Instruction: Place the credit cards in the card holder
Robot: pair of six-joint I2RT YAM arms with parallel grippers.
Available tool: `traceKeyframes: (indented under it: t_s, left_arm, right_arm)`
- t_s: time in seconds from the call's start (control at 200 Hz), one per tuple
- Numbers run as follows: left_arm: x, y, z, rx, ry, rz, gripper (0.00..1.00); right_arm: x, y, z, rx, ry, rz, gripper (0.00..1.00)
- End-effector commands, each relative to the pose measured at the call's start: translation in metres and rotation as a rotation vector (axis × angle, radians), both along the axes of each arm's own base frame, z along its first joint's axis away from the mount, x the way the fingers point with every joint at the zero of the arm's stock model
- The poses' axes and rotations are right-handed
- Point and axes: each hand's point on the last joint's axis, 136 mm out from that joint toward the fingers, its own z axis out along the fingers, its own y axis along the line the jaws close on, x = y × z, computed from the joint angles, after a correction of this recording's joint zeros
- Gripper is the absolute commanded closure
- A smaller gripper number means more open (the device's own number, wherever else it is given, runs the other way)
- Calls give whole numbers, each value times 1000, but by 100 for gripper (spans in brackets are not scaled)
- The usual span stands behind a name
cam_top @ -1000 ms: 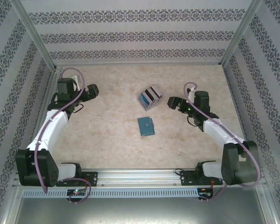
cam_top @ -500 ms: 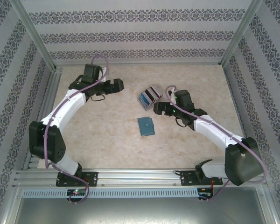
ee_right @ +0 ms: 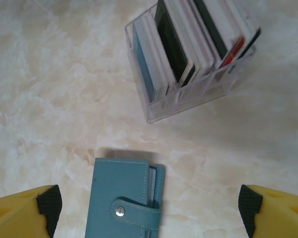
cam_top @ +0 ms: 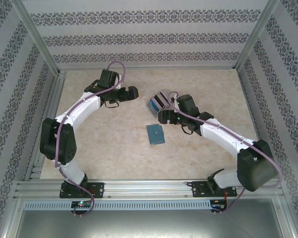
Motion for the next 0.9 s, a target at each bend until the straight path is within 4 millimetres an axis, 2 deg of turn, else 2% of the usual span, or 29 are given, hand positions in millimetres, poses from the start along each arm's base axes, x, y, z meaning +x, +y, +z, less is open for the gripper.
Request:
traceKeyframes:
  t_s: [0.0, 0.12, 0.37, 0.41, 0.495, 0.57, 0.679, 0.894]
  left_arm:
    - [-8, 0, -8, -29, 11, 38, 0]
    - [-16, -1, -23, -43, 51, 43, 0]
    - [-29, -7, -34, -55, 87, 14, 0]
    - [-32, -8, -34, -62, 91, 12, 0]
    - [-36, -9, -34, -71, 93, 9, 0]
    - [-41, -8, -38, -64, 102, 5, 0]
    - [-47, -5, -44, -49, 121, 0, 0]
    - [-50, -6, -49, -42, 133, -11, 0]
  right_arm:
    - [1, 10, 6, -32, -6, 32, 11]
    - [2, 21, 2, -41, 20, 49, 16]
    - [7, 29, -20, -97, 150, 51, 32]
    - [6, 31, -24, -115, 183, 58, 38]
    - [0, 34, -35, -147, 228, 78, 43]
    - [-7, 40, -44, -167, 247, 108, 54]
    - [-16, 43, -57, -209, 305, 126, 59]
    - [-32, 46, -72, -308, 361, 155, 59]
